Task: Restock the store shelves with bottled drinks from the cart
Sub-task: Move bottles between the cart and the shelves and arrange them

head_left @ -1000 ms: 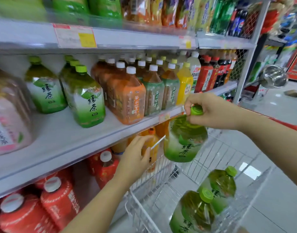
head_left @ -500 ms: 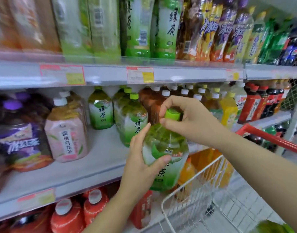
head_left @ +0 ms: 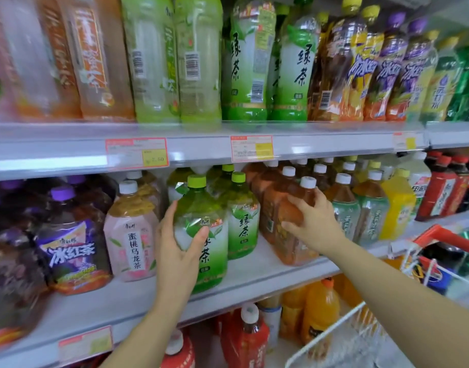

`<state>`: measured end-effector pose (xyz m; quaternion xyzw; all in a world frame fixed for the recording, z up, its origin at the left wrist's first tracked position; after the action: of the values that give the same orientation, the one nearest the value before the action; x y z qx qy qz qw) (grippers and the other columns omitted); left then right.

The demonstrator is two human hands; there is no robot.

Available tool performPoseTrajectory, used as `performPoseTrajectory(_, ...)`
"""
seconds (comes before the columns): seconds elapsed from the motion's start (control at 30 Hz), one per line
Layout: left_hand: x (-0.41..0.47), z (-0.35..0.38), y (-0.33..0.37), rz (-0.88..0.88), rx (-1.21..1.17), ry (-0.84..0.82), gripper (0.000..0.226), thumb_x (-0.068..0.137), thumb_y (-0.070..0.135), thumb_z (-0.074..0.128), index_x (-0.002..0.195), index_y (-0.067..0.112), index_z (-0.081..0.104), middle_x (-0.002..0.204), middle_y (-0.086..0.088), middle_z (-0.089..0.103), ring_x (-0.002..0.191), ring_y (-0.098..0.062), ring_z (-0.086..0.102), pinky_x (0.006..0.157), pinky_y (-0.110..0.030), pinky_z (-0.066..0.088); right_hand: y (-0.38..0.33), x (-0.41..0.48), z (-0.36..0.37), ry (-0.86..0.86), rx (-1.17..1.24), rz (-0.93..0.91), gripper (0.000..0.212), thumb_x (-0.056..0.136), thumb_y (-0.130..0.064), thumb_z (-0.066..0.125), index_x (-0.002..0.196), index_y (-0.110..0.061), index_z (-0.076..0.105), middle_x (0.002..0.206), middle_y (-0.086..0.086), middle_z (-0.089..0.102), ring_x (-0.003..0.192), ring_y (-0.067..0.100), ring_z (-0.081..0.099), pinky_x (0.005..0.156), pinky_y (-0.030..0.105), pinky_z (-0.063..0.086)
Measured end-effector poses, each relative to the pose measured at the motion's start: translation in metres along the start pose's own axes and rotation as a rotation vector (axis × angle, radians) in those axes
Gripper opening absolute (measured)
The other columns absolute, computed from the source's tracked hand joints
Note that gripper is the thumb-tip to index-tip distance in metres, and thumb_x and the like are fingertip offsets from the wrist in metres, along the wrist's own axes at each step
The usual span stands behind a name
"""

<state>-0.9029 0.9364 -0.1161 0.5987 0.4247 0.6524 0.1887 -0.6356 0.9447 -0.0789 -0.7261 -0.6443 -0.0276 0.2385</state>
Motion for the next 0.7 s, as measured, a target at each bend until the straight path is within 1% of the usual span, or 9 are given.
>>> performPoseTrajectory(0.07,0.004,0.002,-0.009,-0.049,0.010,0.011,0.065,0.085,0.029,0.066,0.136,0.043,0.029,0.137,0.016,0.036,0.125,0.003,0.031,0.103,-0.017,0.026,0.002,0.002,0.002,0.049,-0.069,-0.001,0.061,0.085,-0.040,0.062,0.139,-0.034,0.036,0.152,0.018,0.008,0.138,0.038,0.012,0.106,0.048,0.031)
performPoseTrajectory(0.13,0.006,0.003,-0.017,-0.095,0.009,0.017,0.066,0.085,0.029,0.064,0.141,0.034,0.029,0.141,0.013,0.035,0.128,0.000,0.030,0.105,-0.022,0.025,0.005,0.001,0.003,0.068,-0.103,-0.027,0.061,0.085,-0.036,0.063,0.139,-0.034,0.035,0.152,0.018,0.008,0.138,0.038,0.013,0.106,0.047,0.033)
performPoseTrajectory(0.27,0.008,0.003,-0.037,-0.119,0.052,-0.100,0.068,0.085,0.033,0.063,0.142,0.035,0.026,0.144,0.008,0.039,0.131,-0.010,0.037,0.109,-0.031,0.030,0.006,-0.002,0.006,0.085,-0.130,-0.046,0.067,0.084,-0.037,0.065,0.141,-0.035,0.031,0.153,0.017,0.004,0.139,0.037,0.011,0.107,0.045,0.033)
performPoseTrajectory(0.43,0.009,-0.003,-0.044,-0.114,0.106,-0.292,0.060,0.091,0.035,0.050,0.144,0.030,0.024,0.140,0.013,0.036,0.129,-0.003,0.034,0.103,-0.019,0.025,0.005,-0.002,0.004,0.074,-0.129,-0.055,0.069,0.083,-0.037,0.066,0.142,-0.035,0.031,0.153,0.018,0.003,0.139,0.039,0.010,0.107,0.046,0.032)
performPoseTrajectory(0.47,0.011,-0.007,-0.041,-0.082,0.143,-0.270,0.055,0.093,0.033,0.046,0.144,0.027,0.028,0.140,0.013,0.037,0.128,-0.002,0.034,0.103,-0.017,0.025,0.005,-0.002,0.003,0.069,-0.130,-0.057,0.069,0.083,-0.037,0.066,0.142,-0.035,0.031,0.153,0.018,0.002,0.139,0.039,0.010,0.107,0.047,0.032)
performPoseTrajectory(0.53,0.014,-0.017,-0.028,0.052,0.260,-0.125,0.042,0.097,0.016,0.044,0.139,0.019,0.042,0.139,0.004,0.045,0.128,-0.008,0.038,0.105,-0.018,0.025,0.005,-0.002,0.002,0.064,-0.131,-0.062,0.069,0.083,-0.037,0.066,0.142,-0.034,0.031,0.153,0.018,0.002,0.139,0.039,0.010,0.107,0.047,0.031)
performPoseTrajectory(0.6,0.016,-0.020,-0.009,0.149,0.333,-0.010,0.040,0.094,0.008,0.049,0.133,0.013,0.048,0.135,-0.006,0.047,0.126,-0.017,0.040,0.107,-0.027,0.030,0.004,-0.003,0.002,0.060,-0.133,-0.063,0.069,0.083,-0.036,0.065,0.142,-0.034,0.031,0.153,0.017,0.002,0.139,0.039,0.010,0.107,0.047,0.032)
performPoseTrajectory(0.63,0.017,-0.017,0.002,0.161,0.363,0.004,0.043,0.092,0.015,0.054,0.134,0.014,0.046,0.135,-0.006,0.044,0.126,-0.019,0.039,0.105,-0.032,0.033,0.003,-0.003,0.001,0.057,-0.133,-0.062,0.069,0.083,-0.037,0.065,0.142,-0.034,0.031,0.153,0.017,0.002,0.139,0.039,0.010,0.106,0.047,0.032)
performPoseTrajectory(0.7,0.020,-0.002,0.017,0.104,0.468,-0.048,0.068,0.084,0.044,0.061,0.141,0.023,0.032,0.144,-0.002,0.030,0.130,-0.023,0.034,0.100,-0.039,0.037,0.002,-0.004,0.001,0.052,-0.136,-0.058,0.070,0.082,-0.039,0.066,0.143,-0.034,0.030,0.153,0.017,0.001,0.139,0.039,0.009,0.106,0.048,0.033)
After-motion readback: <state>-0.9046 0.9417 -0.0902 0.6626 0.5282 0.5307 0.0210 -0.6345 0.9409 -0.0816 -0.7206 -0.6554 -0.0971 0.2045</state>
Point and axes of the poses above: each hand's wrist, its own x-axis towards the middle knuckle, its own z-axis out of the palm, y = z × x, the point moved 4 cm from there along x, towards the middle knuckle
